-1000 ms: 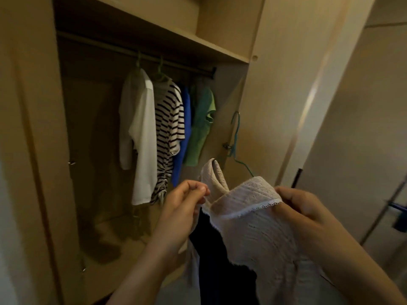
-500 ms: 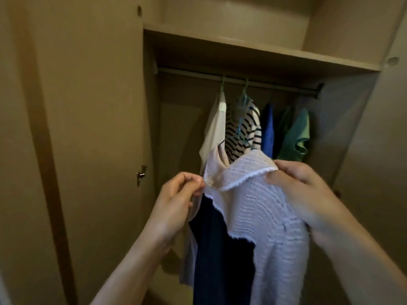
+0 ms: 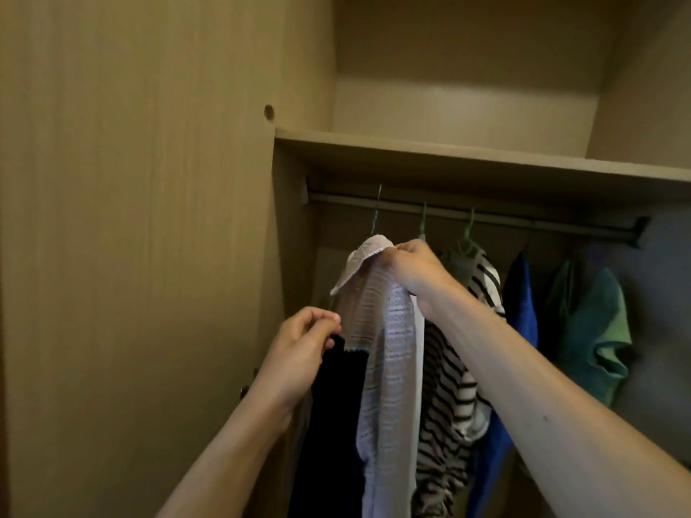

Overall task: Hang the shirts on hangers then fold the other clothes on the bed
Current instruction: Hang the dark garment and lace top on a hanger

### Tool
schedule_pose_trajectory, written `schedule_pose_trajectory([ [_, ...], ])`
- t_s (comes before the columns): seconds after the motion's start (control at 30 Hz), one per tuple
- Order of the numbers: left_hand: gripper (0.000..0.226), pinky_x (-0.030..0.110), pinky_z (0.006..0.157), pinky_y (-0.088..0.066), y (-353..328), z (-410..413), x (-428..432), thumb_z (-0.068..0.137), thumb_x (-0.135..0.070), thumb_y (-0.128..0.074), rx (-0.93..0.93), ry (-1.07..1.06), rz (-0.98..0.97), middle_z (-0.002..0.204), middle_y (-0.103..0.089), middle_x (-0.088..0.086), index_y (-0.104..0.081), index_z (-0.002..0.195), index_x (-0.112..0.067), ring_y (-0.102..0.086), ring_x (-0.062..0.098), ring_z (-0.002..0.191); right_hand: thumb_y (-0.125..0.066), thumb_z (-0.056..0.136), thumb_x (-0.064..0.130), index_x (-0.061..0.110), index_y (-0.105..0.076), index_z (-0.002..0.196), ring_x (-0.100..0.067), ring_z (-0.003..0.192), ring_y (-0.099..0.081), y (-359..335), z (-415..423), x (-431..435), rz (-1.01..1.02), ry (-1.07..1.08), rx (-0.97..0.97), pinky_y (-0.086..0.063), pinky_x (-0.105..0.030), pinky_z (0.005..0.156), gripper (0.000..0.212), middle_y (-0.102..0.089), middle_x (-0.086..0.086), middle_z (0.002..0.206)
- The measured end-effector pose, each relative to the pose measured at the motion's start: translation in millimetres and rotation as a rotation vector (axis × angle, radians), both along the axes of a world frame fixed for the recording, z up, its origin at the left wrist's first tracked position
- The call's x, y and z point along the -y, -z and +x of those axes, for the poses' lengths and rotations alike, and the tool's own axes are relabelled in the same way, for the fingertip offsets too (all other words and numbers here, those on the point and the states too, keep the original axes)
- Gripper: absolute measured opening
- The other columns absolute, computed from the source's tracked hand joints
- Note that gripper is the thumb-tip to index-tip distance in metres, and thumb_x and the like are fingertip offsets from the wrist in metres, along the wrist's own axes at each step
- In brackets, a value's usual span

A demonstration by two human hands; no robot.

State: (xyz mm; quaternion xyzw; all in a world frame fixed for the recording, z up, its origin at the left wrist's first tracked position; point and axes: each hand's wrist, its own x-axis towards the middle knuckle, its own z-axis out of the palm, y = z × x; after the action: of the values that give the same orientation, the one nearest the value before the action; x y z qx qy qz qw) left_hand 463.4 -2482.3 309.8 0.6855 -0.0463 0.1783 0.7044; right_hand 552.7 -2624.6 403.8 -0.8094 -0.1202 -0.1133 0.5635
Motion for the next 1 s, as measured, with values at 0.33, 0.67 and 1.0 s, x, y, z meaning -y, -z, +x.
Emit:
schedule_pose_trajectory([
  [0.33, 0.018, 0.025, 0.068, -0.043, -44, 125, -34, 0.101, -0.024, -0.052, 0.082, -0.055, -0.07, 0.097, -0.066, 0.006, -0.066, 0.095, -0.015, -0.057, 0.016, 0.086, -0.051, 0.103, 0.021, 0.009, -0.044, 0.131, -0.019, 0.079, -0.064, -48, 144, -55, -0.085, 0.073, -0.045, -0.046, -0.026, 0.052, 0.031, -0.061, -0.01, 0.102],
  [0.67, 0.018, 0.025, 0.065, -0.041, -55, 211, -41, 0.1, -0.025, -0.054, 0.086, 0.001, -0.073, 0.093, -0.063, 0.006, -0.067, 0.092, -0.015, -0.056, 0.014, 0.08, -0.05, 0.104, 0.025, 0.015, -0.052, 0.092, -0.018, 0.077, -0.061, -36, 238, -74, -0.146, 0.17, -0.055, -0.054, -0.03, 0.069, 0.016, -0.059, -0.006, 0.089],
  [1.0, 0.017, 0.028, 0.07, -0.042, -20, 229, -39, 0.1, -0.026, -0.054, -0.016, 0.021, -0.083, 0.097, -0.066, 0.004, -0.067, 0.092, -0.019, -0.057, 0.018, 0.087, -0.048, 0.104, 0.031, 0.006, -0.06, 0.111, -0.025, 0.085, -0.064, 8, 261, -65, -0.305, 0.227, -0.033, -0.054, -0.035, 0.072, 0.028, -0.063, -0.01, 0.098],
])
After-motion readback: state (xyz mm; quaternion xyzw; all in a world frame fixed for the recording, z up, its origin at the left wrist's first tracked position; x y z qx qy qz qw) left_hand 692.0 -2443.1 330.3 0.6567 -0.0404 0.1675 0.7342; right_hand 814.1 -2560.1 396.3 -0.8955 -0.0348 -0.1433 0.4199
